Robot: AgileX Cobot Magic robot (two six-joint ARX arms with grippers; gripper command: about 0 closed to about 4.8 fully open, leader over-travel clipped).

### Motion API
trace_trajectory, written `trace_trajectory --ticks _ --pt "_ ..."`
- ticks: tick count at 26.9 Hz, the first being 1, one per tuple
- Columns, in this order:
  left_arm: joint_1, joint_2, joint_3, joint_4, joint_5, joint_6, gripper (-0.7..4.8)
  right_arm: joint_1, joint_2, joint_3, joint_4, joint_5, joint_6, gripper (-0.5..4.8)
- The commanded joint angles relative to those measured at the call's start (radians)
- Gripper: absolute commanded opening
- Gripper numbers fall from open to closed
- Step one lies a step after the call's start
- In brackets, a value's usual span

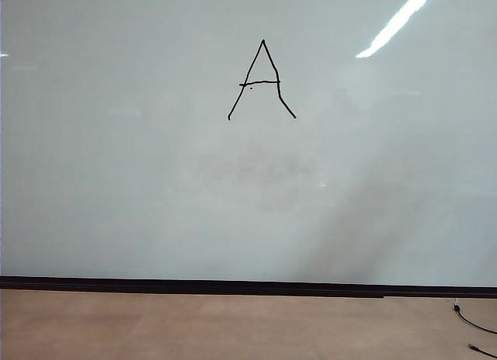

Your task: Pick up the pen on the shelf to the right of the whiteboard and write the letter Z.

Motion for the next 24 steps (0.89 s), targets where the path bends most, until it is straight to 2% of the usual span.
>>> trace_trajectory --ticks 1,13,17,20,24 --pt "0.000 0.000 0.002 0.010 0.000 0.004 -0.04 -0.001 0.000 0.005 0.016 -0.004 0.002 -0.04" --pt "0.000 0.000 0.002 0.010 0.000 0.004 -0.04 0.000 0.000 0.005 0.023 -0.003 0.002 -0.05" --pt "0.000 0.000 0.002 0.010 0.000 0.004 -0.04 -0.005 0.000 0.005 0.041 0.039 0.003 -0.05" --pt "0.000 0.000 0.002 0.010 0.000 0.004 -0.05 -0.005 0.000 0.005 0.040 0.144 0.003 -0.05" --pt "0.000 0.000 0.002 0.010 0.000 0.004 -0.04 -0.006 0.000 0.005 0.029 0.346 0.003 -0.05"
